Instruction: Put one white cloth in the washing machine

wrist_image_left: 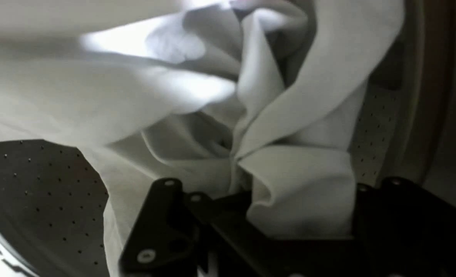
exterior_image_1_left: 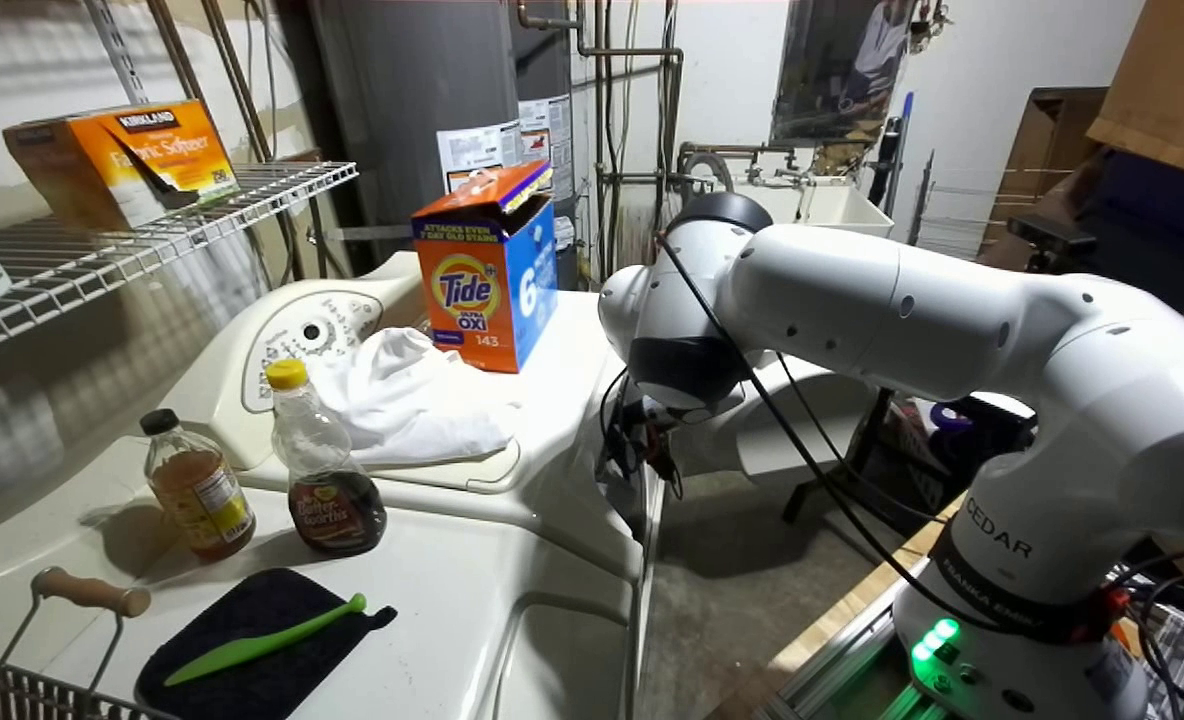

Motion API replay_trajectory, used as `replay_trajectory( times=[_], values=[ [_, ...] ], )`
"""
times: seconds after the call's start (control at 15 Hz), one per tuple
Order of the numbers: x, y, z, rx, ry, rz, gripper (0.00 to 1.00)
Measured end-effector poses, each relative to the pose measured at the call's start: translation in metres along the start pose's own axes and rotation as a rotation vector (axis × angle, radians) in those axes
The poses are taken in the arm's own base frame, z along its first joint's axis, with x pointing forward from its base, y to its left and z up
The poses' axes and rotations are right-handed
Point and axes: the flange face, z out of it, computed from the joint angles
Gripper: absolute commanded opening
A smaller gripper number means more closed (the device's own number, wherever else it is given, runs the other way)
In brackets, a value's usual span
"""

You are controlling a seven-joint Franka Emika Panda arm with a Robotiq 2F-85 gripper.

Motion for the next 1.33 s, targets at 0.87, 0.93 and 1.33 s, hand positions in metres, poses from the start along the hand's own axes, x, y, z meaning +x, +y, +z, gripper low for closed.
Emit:
replay_trajectory(
  times=[0.87,0.93,1.33],
  values=[
    [-0.03,0.005,0.02,0.057,-0.067,0.032,0.0],
    [-0.031,0.007,0.02,0.054,-0.067,0.033,0.0],
    [-0.033,0.009,0.021,0.055,-0.074,0.047,0.0]
  ],
)
